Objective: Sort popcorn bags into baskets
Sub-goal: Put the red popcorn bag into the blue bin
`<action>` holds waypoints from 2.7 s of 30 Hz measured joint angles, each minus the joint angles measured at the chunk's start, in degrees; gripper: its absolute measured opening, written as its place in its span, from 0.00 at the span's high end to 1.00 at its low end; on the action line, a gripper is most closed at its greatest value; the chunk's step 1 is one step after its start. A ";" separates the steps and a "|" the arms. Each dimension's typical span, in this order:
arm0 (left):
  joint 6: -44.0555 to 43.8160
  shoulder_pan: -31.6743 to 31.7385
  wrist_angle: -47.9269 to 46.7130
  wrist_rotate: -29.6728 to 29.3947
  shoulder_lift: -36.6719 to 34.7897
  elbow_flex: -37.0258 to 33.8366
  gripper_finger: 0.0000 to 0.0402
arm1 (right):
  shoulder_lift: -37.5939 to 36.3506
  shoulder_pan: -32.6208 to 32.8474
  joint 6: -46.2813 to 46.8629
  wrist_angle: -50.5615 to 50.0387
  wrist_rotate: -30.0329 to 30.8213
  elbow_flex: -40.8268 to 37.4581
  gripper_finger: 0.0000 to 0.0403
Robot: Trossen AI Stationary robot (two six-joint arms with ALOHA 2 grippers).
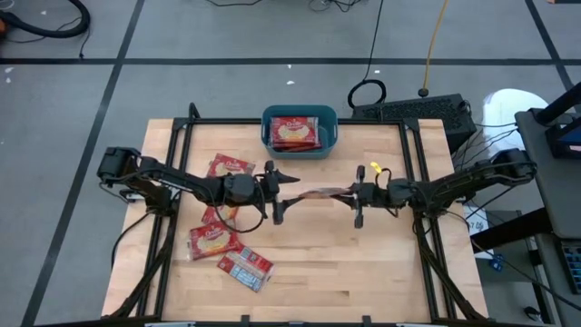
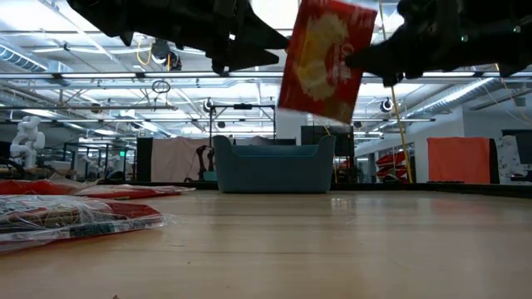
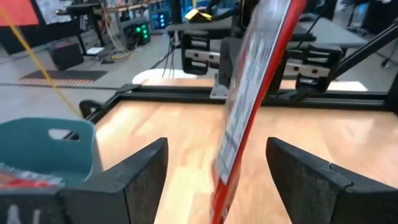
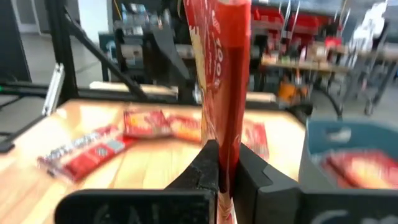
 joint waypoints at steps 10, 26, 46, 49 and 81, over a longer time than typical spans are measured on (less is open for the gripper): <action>-4.80 2.09 -2.14 -0.93 -1.33 0.05 0.31 | 0.00 -2.13 17.15 -20.65 -1.67 0.00 0.97; -4.49 2.64 -14.19 7.93 1.14 12.38 0.31 | 1.60 -4.74 16.09 -46.60 -11.13 17.57 0.97; -2.37 3.86 -18.37 7.39 9.70 12.96 0.57 | 13.69 -9.22 10.93 -53.05 -10.63 28.00 0.97; -1.68 4.12 -19.18 7.21 9.82 12.87 0.75 | 13.97 -9.49 10.46 -52.91 -9.35 28.00 0.97; 0.59 6.92 -18.78 15.02 -2.34 10.91 0.99 | -12.74 -6.63 15.00 -33.63 -6.22 1.91 0.58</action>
